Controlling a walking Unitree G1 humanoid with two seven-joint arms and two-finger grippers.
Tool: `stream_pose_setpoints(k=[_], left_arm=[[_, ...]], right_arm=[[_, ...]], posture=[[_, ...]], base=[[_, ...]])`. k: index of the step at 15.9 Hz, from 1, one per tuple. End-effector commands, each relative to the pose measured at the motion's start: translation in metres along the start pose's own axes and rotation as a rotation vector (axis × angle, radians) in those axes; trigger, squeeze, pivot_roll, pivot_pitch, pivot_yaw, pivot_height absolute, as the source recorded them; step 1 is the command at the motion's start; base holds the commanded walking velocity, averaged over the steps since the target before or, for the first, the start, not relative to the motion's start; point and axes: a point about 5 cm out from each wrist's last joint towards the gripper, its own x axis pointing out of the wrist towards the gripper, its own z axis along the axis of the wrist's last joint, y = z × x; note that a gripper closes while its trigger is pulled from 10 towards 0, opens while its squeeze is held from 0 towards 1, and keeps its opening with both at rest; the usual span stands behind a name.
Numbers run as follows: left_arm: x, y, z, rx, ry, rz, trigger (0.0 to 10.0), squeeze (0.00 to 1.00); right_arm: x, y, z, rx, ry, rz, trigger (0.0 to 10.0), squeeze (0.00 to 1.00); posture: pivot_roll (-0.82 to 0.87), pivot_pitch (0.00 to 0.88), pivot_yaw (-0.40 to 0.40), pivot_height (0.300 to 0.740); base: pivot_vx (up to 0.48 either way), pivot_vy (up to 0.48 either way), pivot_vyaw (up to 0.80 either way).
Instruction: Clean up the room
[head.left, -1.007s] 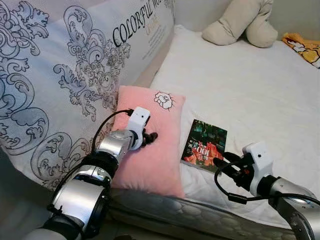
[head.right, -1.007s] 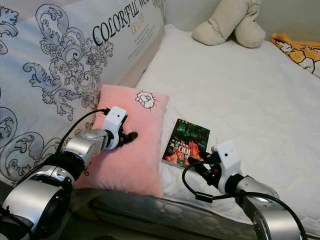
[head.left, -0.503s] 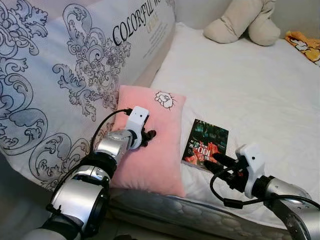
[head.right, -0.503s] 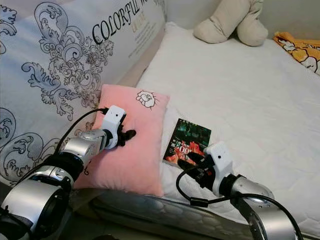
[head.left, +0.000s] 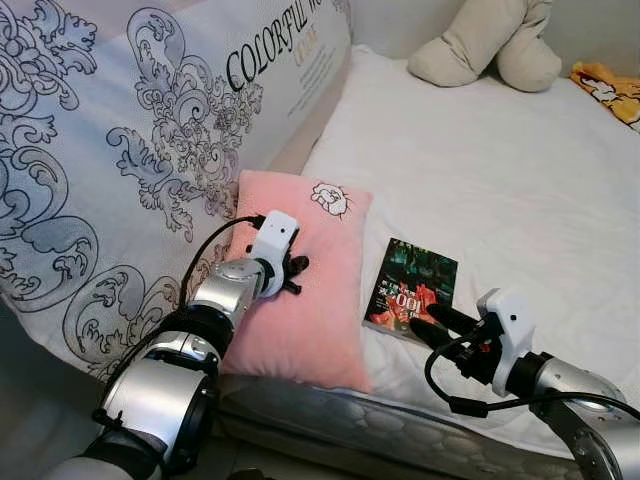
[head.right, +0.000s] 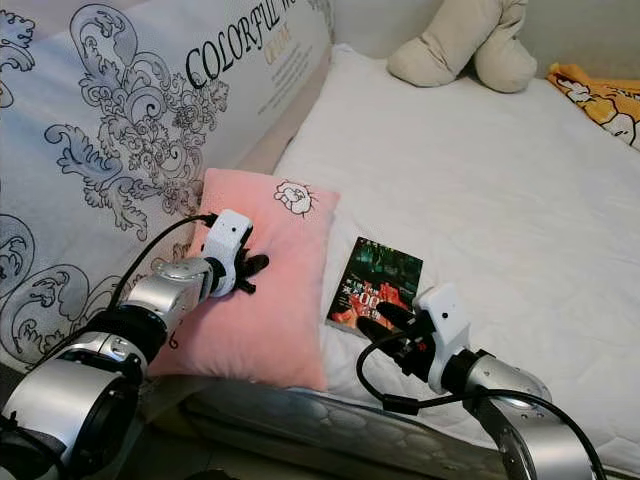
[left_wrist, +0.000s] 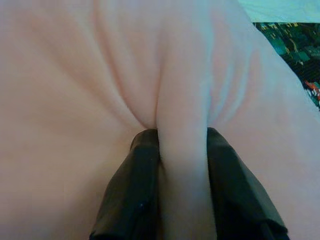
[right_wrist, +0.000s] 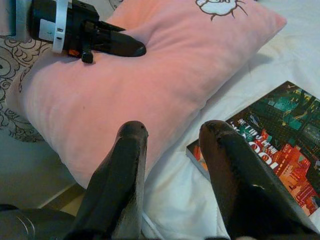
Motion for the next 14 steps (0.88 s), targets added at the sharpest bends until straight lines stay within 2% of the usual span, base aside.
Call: stream_pose_setpoints(k=[1,5,8,9,10,11,14], left_arm=[[0.001,-0.004,-0.014,0.029,0.051,-0.022,0.0,0.00],[0.000,-0.005,-0.011,0.161,0.002,-0.025,0.0,0.00],[-0.001,-0.009,0.004,0.296,-0.089,-0.050,0.0,0.00],[-0.005,-0.007,0.027,0.418,-0.203,-0.029,0.0,0.00],[-0.008,-0.006,0.037,0.458,-0.245,-0.023,0.0,0.00],[-0.017,0.001,0.068,0.568,-0.353,0.007,0.0,0.00],[-0.030,0.009,0.103,0.662,-0.458,0.040,0.0,0.00]], right_arm=[[-0.004,-0.003,-0.001,-0.004,-0.002,-0.019,10.0,0.00],[-0.003,-0.002,-0.004,-0.008,-0.001,-0.024,10.0,0.00],[-0.002,-0.003,-0.005,-0.022,0.008,-0.029,10.0,0.00],[0.000,-0.005,-0.003,-0.028,-0.004,-0.038,10.0,0.00],[0.000,-0.005,-0.002,-0.029,-0.007,-0.041,10.0,0.00],[0.001,-0.006,-0.001,-0.028,-0.011,-0.041,10.0,0.00],[0.003,-0.003,-0.002,-0.027,-0.013,-0.029,10.0,0.00]], posture=[[-0.12,0.000,0.004,0.740],[-0.12,0.000,0.007,0.740],[-0.11,0.000,0.004,0.740],[-0.11,0.000,0.003,0.740],[-0.11,0.000,0.002,0.740],[-0.10,0.000,0.000,0.740],[-0.10,0.000,0.001,0.740]], base=[[0.000,0.000,0.00],[0.000,0.000,0.00],[0.000,0.000,0.00],[0.000,0.000,0.00],[0.000,0.000,0.00],[0.000,0.000,0.00],[0.000,0.000,0.00]])
